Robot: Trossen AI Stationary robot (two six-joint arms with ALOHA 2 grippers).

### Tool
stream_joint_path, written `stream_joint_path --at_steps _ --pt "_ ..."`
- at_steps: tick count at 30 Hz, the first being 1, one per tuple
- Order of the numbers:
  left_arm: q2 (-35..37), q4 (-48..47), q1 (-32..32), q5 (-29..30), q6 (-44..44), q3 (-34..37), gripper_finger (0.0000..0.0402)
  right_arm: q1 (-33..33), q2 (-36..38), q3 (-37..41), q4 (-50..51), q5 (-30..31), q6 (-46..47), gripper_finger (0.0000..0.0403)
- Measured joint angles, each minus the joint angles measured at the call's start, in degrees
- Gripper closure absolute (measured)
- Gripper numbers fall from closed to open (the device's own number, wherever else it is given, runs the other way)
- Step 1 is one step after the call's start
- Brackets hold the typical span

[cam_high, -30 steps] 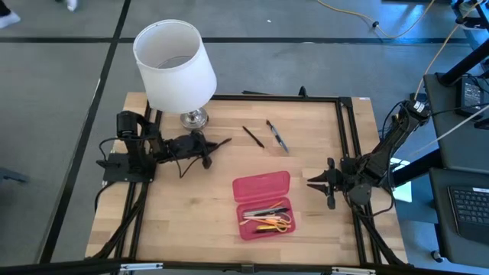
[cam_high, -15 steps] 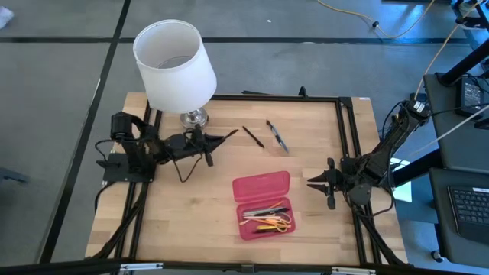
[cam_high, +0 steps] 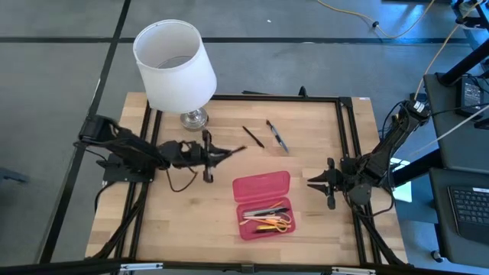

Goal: Pick & place school supplies into a supply box
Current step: Put the black pen into the pink supply box

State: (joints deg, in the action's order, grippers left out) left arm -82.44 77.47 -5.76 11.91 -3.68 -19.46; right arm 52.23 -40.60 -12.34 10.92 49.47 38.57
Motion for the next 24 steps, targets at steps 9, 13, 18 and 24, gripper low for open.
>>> stream_joint_path --at_steps 9,13,18,24 --pt "1.1 -44.8 -10.9 12.0 0.9 -23.1 0.0375 0.0 0.0 0.0 0.1 0.0 0.2 0.0323" --pt "-2.8 -52.2 -15.8 18.0 2.5 -31.0 0.0375 0.0 0.0 0.0 0.1 0.0 0.2 0.0323" --pt "-9.1 -53.5 -20.4 21.0 5.0 -37.3 0.0375 0.0 0.0 0.0 0.1 0.0 0.1 0.0323" --pt "-18.9 -53.8 -22.2 22.4 13.5 -42.1 0.0375 0.0 0.0 0.0 0.2 0.0 0.1 0.0323"
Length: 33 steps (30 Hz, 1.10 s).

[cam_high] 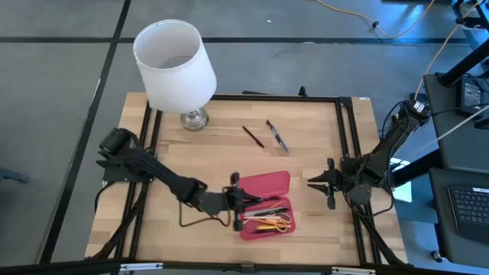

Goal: Pick & place school supplies into a supply box
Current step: Put the black pen into the pink supply box

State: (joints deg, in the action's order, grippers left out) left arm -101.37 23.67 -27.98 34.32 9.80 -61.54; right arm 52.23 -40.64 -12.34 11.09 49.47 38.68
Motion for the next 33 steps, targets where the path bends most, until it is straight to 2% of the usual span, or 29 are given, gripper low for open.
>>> stream_joint_path --at_steps 7,13,18,25,33 --pt "-10.7 0.1 -1.5 -1.4 7.9 -6.1 0.0375 0.0 0.0 0.0 -0.1 -0.1 0.0 0.0323" --pt "-16.6 -0.1 -1.9 -2.6 14.5 -9.3 0.0375 0.0 0.0 0.0 -0.3 -0.1 0.1 0.0323" --pt "-19.0 -1.4 -1.9 -4.7 18.4 -9.1 0.0375 0.0 0.0 0.0 -0.6 -0.1 0.2 0.0323" --pt "-20.5 -2.4 -1.8 -8.5 18.6 -9.1 0.0374 0.0 0.0 0.0 -0.6 -0.2 0.3 0.0323" --pt "-20.5 -5.3 -1.5 -8.8 20.0 -9.2 0.0342 0.0 0.0 0.0 -0.6 -0.2 1.6 0.0323"
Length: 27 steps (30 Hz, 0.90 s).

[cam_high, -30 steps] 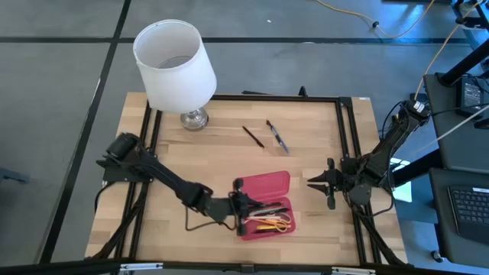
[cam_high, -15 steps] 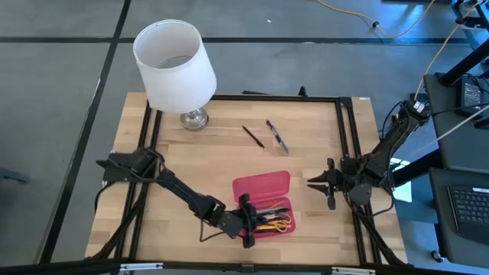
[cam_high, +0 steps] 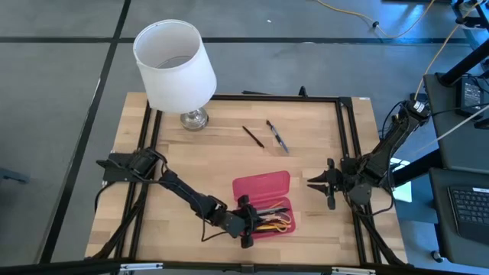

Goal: Pick & place school supplies into a supply box
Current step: Put the black pen into the pink supply box, then put the blue pen into the pink supply box

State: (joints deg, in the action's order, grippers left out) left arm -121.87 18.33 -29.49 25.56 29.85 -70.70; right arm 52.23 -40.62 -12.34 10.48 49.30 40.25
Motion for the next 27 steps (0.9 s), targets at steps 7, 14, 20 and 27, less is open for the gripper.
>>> stream_joint_path --at_steps 7,14,20,27 --pt "0.5 -0.8 0.0 0.0 -3.4 0.0 0.0317 0.0 0.0 0.0 0.0 0.0 0.0 0.0323" --pt "7.8 -1.1 -0.1 -0.1 -9.2 0.0 0.0312 0.0 0.0 0.0 -1.2 0.3 -0.4 0.0323" --pt "17.2 -7.0 -2.2 1.2 -17.8 0.0 0.0318 0.0 0.0 0.0 -3.6 1.4 -1.5 0.0323" --pt "26.1 -19.1 -3.4 9.4 -21.2 0.5 0.0318 -1.3 -0.1 0.0 -4.0 7.4 -1.8 0.0323"
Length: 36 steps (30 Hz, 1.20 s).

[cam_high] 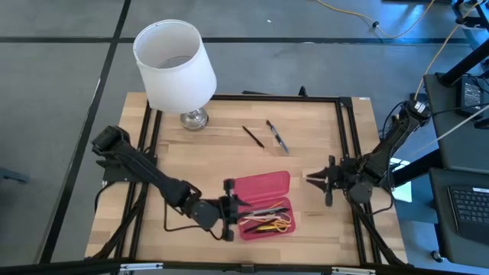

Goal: Pick & place school supplies into a supply box
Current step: Put the blue pen into the pink supply box

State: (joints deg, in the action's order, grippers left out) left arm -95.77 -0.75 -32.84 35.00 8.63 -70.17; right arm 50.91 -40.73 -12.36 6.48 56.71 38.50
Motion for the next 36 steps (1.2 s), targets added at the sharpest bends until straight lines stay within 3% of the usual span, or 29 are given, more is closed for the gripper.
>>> stream_joint_path --at_steps 3,7,21,26,31,36 --pt "2.1 0.8 0.5 -1.4 -0.4 3.8 0.0318 -2.8 0.0 0.0 0.1 4.8 -0.1 0.0323" --pt "4.3 8.5 0.6 -1.0 -0.3 12.9 0.0322 -7.6 0.0 0.0 0.1 5.7 0.4 0.0323" --pt "10.2 60.9 3.9 -1.0 1.7 50.8 0.0326 -18.8 -0.5 4.6 -3.4 7.7 -0.8 0.0305" --pt "10.1 68.7 3.9 1.6 3.2 57.1 0.0329 -19.7 -0.5 8.4 -5.4 7.7 3.0 0.0263" --pt "10.1 69.3 3.9 7.2 3.2 58.8 0.0326 -20.6 -0.6 12.0 -10.3 8.5 3.1 0.0224" --pt "10.1 69.2 3.9 8.9 2.8 59.0 0.0326 -22.9 -1.1 12.0 -13.4 8.9 1.2 0.0214"
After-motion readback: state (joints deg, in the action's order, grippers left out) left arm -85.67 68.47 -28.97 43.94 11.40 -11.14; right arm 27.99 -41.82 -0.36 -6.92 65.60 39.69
